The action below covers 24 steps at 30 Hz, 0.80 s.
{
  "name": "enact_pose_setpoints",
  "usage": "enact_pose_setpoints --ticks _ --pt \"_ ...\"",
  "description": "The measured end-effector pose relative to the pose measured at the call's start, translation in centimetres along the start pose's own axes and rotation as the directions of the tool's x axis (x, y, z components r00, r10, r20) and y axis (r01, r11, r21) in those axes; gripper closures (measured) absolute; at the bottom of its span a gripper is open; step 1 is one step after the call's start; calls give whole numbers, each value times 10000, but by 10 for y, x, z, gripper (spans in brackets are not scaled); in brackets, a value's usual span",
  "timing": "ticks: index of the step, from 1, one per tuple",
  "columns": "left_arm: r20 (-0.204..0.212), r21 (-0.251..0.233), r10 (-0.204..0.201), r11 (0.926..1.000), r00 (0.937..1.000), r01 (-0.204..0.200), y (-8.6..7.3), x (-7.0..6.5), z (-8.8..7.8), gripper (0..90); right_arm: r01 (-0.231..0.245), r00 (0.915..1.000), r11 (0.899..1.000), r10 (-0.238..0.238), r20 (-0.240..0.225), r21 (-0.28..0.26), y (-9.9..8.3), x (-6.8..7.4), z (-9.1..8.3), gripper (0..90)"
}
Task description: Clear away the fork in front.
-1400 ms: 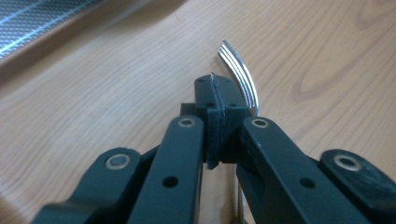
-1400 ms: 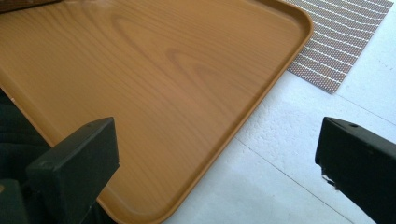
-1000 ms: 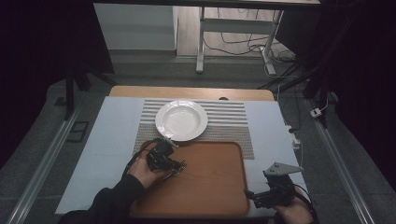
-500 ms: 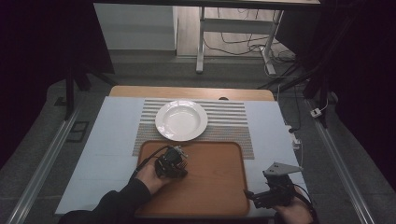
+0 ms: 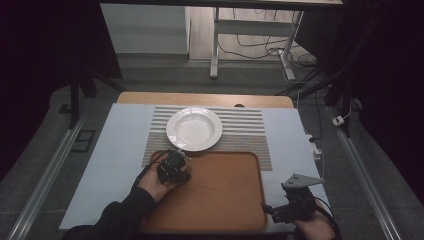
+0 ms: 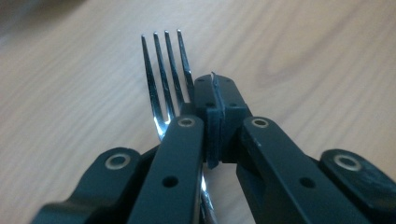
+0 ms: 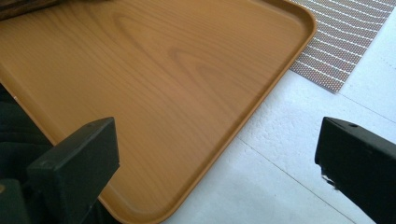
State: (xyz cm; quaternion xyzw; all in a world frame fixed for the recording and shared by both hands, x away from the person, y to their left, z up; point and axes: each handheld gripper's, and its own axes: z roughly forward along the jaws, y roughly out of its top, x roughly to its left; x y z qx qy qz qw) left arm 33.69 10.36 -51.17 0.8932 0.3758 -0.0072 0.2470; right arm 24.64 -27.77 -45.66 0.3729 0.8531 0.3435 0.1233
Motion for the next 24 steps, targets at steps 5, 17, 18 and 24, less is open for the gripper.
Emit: enact_pose_setpoints --ticks 5,17,18,24 --pt "-109 6 -474 9989 9988 474 -5 15 -5 887 -4 10000 10000 4 2 9 0 0 0 0" --pt "-588 58 -1473 9890 9873 1479 -18 44 -19 867 -19 10000 10000 19 18 39 0 0 0 1" --pt "-618 35 -1535 9881 9862 1540 -19 46 -20 865 -23 10000 10000 23 17 41 0 0 0 1" --pt "-679 -49 -1984 9801 9778 1985 -26 58 -25 853 -31 10000 10000 31 20 50 0 0 0 2"
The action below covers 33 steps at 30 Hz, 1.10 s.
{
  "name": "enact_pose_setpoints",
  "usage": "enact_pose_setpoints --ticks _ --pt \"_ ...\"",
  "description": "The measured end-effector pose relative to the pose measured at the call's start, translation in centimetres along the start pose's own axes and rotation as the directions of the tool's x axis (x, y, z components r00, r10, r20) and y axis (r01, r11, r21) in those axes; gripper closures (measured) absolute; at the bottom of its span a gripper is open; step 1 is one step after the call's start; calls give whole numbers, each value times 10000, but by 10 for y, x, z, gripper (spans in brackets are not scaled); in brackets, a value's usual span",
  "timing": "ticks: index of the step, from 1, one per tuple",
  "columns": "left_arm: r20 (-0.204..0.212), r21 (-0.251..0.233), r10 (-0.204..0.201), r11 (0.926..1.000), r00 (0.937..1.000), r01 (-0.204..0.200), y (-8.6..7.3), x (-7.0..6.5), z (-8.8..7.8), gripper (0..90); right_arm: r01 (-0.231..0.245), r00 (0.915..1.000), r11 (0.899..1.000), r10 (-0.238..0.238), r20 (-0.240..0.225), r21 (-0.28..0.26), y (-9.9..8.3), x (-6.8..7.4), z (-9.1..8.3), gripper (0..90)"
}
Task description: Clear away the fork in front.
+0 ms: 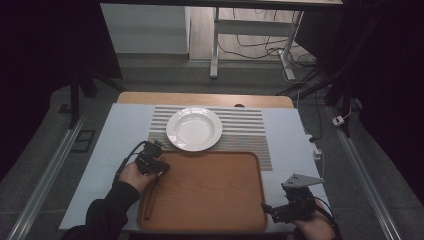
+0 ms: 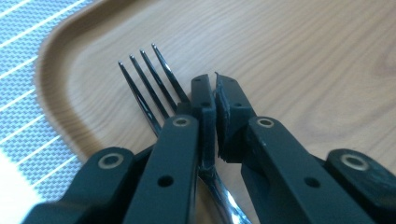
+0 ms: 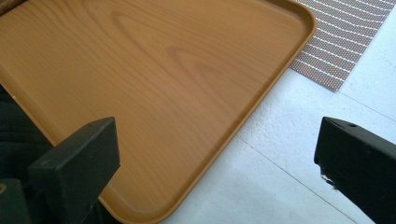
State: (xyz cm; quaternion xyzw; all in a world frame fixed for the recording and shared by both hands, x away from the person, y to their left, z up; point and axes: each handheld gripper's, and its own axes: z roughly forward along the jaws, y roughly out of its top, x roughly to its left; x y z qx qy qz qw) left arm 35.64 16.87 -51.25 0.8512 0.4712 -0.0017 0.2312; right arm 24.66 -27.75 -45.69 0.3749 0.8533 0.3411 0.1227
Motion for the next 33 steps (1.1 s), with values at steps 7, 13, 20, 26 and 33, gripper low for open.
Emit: enact_pose_setpoints --ticks 7,13,20,26,33 --pt "268 -378 -69 9993 9996 79 0 1 -10 774 -11 10000 10000 11 3 -4 0 0 0 2" --pt "361 -814 245 9964 9990 -215 -3 -3 -19 635 -27 10000 10000 27 22 -1 0 0 0 2" --pt "561 -1406 843 9872 9949 -757 -8 -7 -27 405 -32 10000 10000 32 33 5 0 0 0 2" --pt "708 -1704 1007 9815 9924 -874 -13 -12 -33 283 -39 10000 10000 39 34 -2 0 0 0 2" --pt "1041 -2072 1057 9748 9889 -824 -21 -17 -40 159 -28 10000 10000 28 34 -22 0 0 -1 2"
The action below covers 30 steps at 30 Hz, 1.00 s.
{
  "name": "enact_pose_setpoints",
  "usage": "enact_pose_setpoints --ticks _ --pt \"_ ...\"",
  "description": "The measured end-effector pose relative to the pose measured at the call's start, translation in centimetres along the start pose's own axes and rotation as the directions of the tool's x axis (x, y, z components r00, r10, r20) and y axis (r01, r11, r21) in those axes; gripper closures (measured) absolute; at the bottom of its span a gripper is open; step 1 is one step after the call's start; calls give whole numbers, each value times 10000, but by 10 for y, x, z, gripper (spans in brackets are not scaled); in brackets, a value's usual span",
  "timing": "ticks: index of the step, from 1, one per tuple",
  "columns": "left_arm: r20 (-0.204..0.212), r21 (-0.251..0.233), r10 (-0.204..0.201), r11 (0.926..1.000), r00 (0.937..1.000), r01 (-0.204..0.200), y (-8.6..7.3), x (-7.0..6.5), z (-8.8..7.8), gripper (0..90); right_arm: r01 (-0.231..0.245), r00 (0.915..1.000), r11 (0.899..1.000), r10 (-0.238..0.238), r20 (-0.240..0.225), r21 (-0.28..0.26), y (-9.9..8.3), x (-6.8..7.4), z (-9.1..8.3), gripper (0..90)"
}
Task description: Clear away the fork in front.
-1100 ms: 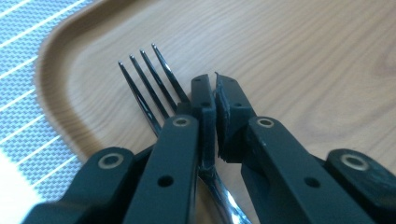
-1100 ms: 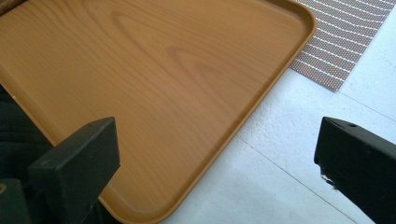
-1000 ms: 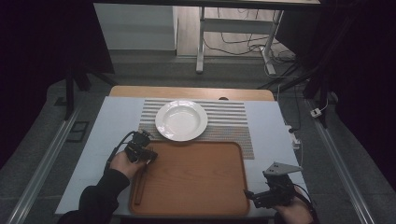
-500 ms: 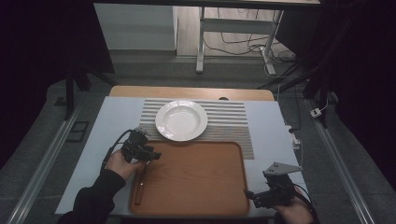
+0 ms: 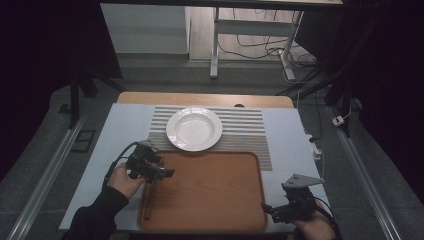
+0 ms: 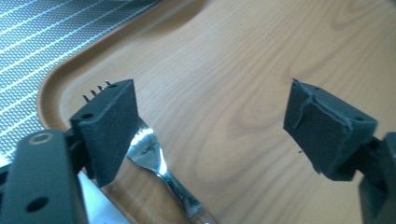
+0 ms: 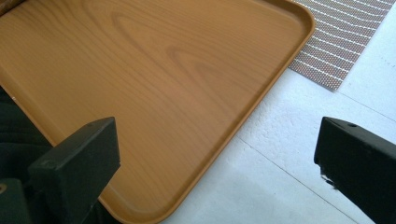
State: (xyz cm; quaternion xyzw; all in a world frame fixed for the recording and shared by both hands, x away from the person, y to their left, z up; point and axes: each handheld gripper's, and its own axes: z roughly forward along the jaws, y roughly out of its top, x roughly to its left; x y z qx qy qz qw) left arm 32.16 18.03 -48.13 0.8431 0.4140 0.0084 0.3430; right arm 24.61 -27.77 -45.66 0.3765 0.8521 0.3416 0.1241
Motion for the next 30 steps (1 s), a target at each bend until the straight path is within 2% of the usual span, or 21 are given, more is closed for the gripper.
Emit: enact_pose_setpoints --ticks 8,12,22,30 --pt "154 -550 91 9985 9998 -83 -9 -9 -14 59 -3 10000 10000 3 3 -17 0 0 0 2" --pt "139 -712 220 9972 9997 -210 -16 -15 -22 45 16 10000 10000 -16 -16 -31 0 0 0 2" --pt "354 -1171 200 9930 9992 -157 -34 -23 -40 21 31 10000 10000 -31 0 -25 0 0 0 2" --pt "301 -1357 125 9907 9995 -83 -48 -26 -51 10 35 10000 10000 -35 4 -23 0 0 0 2"
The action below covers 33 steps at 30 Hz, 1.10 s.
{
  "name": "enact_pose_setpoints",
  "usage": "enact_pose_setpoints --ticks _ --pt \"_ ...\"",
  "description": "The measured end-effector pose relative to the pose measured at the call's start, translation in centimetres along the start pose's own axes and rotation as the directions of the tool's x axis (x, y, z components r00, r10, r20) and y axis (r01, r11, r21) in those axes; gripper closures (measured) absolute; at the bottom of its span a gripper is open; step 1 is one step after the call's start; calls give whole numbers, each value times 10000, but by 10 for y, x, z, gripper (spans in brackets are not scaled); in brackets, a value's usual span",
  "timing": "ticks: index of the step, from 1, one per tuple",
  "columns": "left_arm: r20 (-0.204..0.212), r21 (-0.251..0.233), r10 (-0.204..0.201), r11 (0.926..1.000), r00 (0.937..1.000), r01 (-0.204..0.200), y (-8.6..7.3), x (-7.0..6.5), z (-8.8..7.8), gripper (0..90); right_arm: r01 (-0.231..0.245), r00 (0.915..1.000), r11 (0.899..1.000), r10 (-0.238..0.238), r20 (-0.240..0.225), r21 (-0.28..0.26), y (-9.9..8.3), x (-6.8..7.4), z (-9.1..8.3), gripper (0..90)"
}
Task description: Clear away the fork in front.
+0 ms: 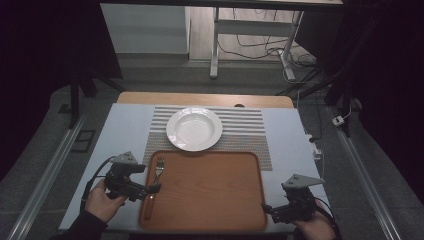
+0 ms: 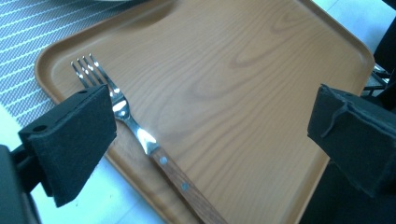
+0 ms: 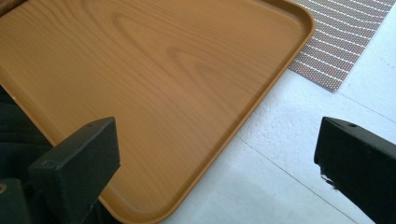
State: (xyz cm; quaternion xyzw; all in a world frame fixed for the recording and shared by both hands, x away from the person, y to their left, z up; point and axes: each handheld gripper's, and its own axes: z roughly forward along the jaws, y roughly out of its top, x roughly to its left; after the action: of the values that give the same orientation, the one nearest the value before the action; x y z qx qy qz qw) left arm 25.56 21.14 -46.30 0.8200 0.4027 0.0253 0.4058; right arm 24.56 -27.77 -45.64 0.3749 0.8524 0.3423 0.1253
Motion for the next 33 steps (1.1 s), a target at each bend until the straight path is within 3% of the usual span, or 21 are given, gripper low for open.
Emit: enact_pose_setpoints --ticks 22,29,33 --pt "-347 -439 -542 9976 9979 526 -43 2 -35 0 -49 10000 10000 49 24 13 0 0 0 2" --pt "-439 -334 -854 9959 9954 840 -58 6 -41 0 -53 10000 10000 53 33 3 0 0 0 2" --pt "-616 -24 -937 9956 9937 938 -66 6 -43 0 -51 10000 10000 51 49 14 0 1 0 2"
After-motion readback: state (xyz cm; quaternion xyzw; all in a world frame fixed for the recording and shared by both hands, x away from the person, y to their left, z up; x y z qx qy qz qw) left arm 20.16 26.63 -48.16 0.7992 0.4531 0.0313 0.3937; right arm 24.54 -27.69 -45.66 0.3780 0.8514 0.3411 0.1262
